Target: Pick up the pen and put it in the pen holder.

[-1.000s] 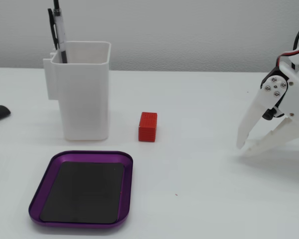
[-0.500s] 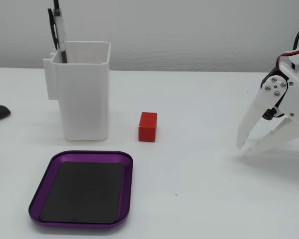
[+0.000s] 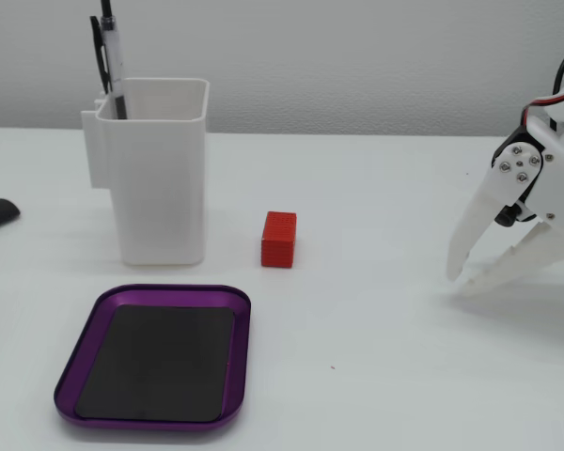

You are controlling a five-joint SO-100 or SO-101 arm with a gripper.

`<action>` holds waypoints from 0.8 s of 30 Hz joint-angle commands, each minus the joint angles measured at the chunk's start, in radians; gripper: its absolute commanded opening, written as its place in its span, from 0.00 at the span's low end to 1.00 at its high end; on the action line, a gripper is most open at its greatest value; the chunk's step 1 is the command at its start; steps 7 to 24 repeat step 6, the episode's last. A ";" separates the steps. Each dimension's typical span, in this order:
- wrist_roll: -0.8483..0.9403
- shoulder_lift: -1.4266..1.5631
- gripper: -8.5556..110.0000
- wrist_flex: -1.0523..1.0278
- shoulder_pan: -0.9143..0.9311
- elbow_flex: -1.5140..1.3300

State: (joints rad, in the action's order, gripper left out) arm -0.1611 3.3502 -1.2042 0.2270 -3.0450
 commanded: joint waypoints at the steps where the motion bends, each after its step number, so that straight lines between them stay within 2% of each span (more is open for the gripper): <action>1: -0.008 0.063 0.07 0.002 0.000 -0.005; 24: -0.008 0.063 0.07 0.002 0.000 -0.005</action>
